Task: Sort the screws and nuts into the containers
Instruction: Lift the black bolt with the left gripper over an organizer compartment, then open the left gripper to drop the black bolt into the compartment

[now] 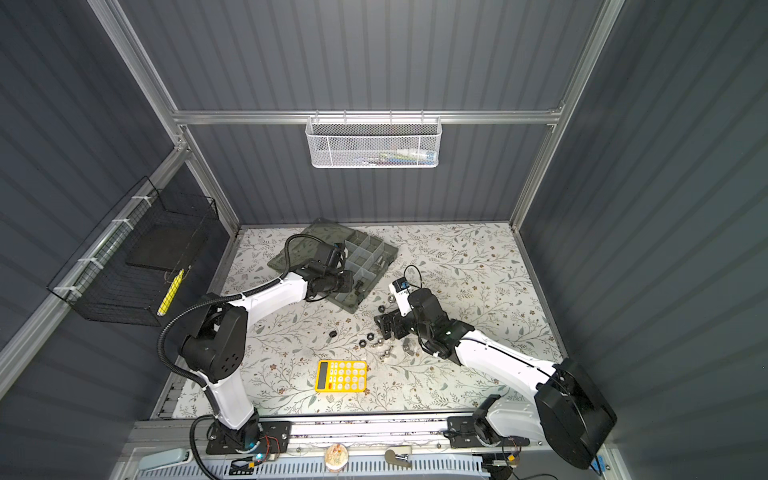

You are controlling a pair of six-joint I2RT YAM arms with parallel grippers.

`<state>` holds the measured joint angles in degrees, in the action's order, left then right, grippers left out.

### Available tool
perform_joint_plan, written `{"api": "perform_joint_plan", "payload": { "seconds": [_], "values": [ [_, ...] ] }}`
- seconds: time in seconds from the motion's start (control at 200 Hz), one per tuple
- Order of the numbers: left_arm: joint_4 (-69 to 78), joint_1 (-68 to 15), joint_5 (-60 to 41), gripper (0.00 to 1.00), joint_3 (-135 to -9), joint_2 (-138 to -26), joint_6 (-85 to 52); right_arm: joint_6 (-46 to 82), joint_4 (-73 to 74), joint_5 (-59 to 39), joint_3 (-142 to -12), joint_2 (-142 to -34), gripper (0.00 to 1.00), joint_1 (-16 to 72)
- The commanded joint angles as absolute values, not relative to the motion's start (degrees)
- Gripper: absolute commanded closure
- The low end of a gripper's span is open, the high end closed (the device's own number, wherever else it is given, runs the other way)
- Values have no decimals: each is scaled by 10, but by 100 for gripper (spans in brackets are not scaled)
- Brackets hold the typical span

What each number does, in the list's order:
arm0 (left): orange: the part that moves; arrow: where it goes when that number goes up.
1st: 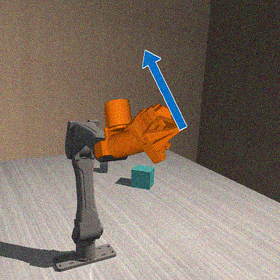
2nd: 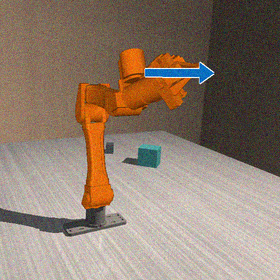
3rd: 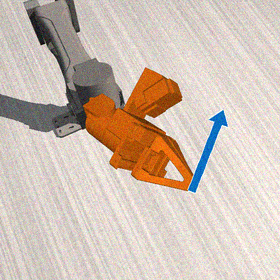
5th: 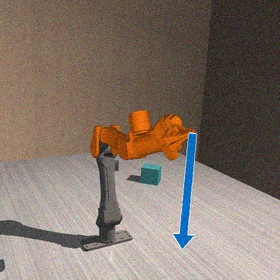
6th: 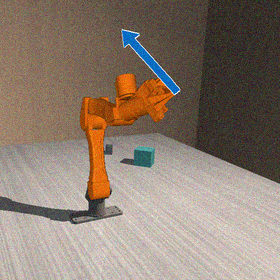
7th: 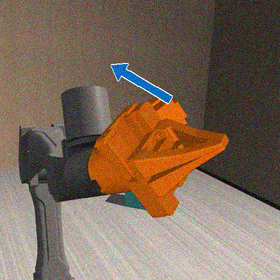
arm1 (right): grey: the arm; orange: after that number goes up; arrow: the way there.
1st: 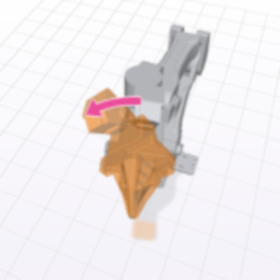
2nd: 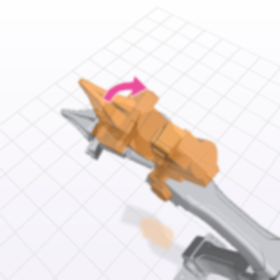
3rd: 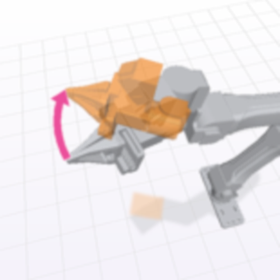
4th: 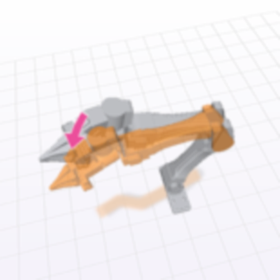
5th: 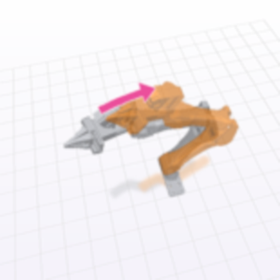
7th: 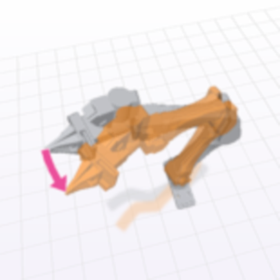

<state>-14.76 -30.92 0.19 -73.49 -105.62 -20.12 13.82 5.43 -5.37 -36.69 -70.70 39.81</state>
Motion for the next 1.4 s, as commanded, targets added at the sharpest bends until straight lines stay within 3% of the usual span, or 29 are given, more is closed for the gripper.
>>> {"api": "perform_joint_plan", "payload": {
  "seconds": [0.0,0.836,1.166,1.396],
  "values": [
    [-135,-311,-15,77,-734,-1060,-199,134,44,-56,-384,-713,1,401],
    [-95,-312,-34,68,-679,-1067,-207,141,38,-60,-388,-720,1,396],
    [-101,-314,-41,57,-679,-1017,-207,153,27,-43,-393,-725,1,393],
    [-102,-334,-33,40,-660,-951,-198,162,19,-25,-396,-728,1,393]
  ]
}}
